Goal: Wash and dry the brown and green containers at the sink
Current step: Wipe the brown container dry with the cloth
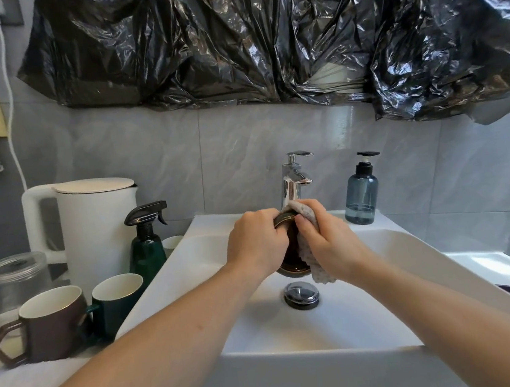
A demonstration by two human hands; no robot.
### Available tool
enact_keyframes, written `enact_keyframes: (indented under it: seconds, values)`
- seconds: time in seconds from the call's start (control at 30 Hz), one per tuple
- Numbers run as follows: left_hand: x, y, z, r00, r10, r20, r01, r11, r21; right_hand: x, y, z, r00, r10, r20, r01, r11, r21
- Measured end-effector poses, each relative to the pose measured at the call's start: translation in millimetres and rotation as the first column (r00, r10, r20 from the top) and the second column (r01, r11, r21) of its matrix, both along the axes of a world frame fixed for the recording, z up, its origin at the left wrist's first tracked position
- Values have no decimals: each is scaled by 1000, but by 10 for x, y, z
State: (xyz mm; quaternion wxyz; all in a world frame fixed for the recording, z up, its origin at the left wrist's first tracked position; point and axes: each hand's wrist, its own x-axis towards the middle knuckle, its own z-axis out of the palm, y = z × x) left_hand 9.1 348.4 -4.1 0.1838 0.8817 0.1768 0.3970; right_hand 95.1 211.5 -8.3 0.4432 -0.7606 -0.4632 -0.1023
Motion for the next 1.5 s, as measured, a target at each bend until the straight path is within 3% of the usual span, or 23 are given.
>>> enact_keyframes:
  seconds: [0.2,0.4,0.53,0.8,1.03,1.17,1.33,1.43,1.5]
  values:
    - [5,152,-2,991,67,113,-47,984,-172,42,-15,-35,981,43,-191,-49,998,-27]
    - [28,44,-29,997,-54,-61,44,987,-157,29,-45,1,999,-40,-8,39,998,-55]
    - [26,42,-19,998,-55,-42,51,995,-90,24,-50,7,997,-40,58,44,997,-63]
    - [-12,172,0,989,70,129,-43,978,-203,67,-42,-47,982,12,-189,-28,996,-80]
    - [1,49,-17,997,-32,70,37,998,-57,-3,-82,35,1000,12,-23,-13,999,-35]
    - [-2,99,-17,988,14,156,13,985,-173,-103,22,161,997,-59,41,63,991,-122]
    - [-22,133,47,964,100,246,-20,951,-308,-196,48,106,990,-102,-101,92,991,-98]
    - [-12,140,18,986,24,167,24,960,-278,-186,5,-21,987,-143,-76,138,988,-75]
    - [3,108,-36,993,-97,66,108,977,-184,-165,-28,-34,987,-155,43,158,984,-86]
